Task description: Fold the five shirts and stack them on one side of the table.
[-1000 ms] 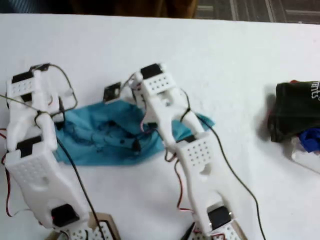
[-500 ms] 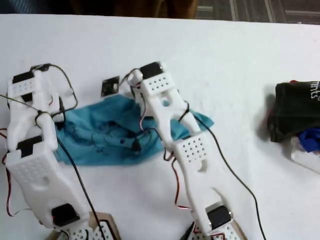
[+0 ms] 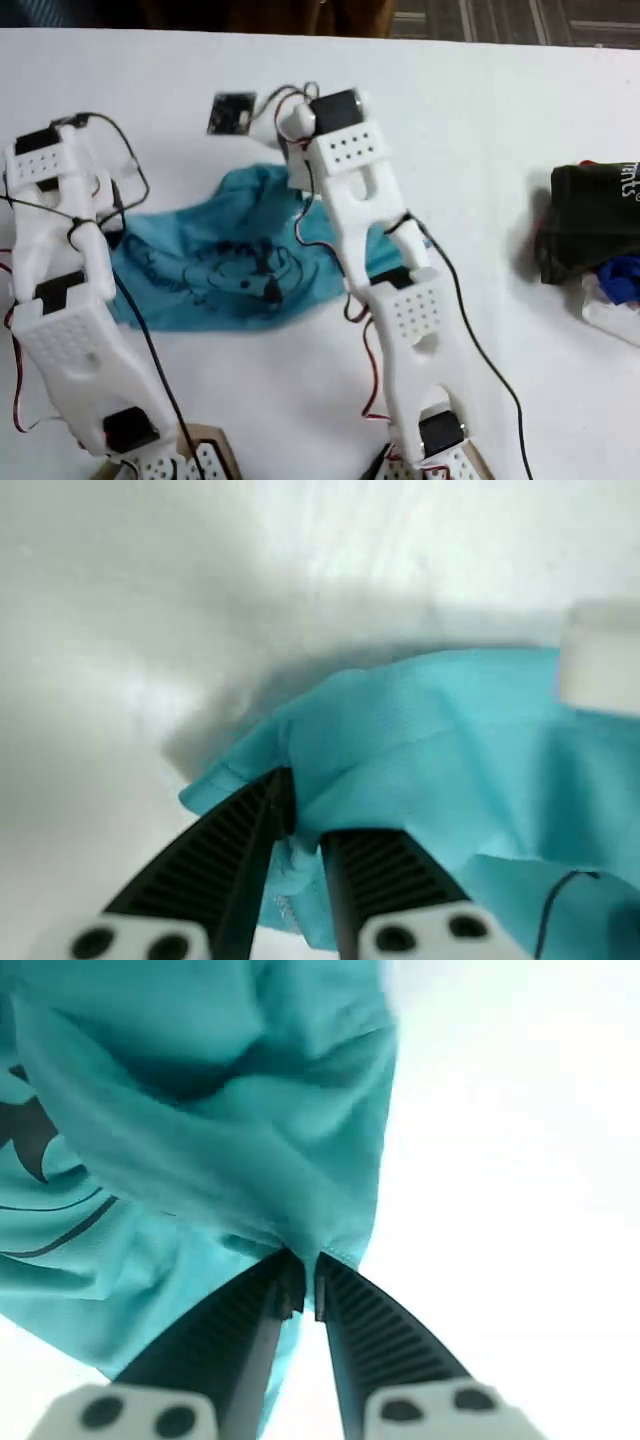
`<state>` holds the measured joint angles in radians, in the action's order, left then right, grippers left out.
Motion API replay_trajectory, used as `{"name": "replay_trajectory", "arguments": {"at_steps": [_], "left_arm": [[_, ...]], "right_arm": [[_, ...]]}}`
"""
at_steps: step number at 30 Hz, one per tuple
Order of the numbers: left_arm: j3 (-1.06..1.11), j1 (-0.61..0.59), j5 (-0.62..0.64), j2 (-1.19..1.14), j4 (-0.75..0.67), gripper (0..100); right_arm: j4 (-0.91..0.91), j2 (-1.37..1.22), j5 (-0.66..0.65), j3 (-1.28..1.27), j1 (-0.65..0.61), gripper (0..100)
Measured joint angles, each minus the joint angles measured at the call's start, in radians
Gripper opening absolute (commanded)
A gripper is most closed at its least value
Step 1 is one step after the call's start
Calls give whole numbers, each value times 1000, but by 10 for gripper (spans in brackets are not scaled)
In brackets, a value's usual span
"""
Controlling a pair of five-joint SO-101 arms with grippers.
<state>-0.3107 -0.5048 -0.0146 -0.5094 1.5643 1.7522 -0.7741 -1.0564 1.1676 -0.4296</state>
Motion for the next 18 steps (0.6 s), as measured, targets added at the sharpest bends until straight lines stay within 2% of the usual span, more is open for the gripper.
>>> {"name": "replay_trajectory", "arguments": {"at_steps": [6, 18], "left_arm": [[-103, 0, 2, 0, 61, 27], [-120, 0, 2, 0, 69, 27]], "right_arm": [[0, 130, 6, -5, -3, 17], [0, 221, 51, -74, -3, 17]]}}
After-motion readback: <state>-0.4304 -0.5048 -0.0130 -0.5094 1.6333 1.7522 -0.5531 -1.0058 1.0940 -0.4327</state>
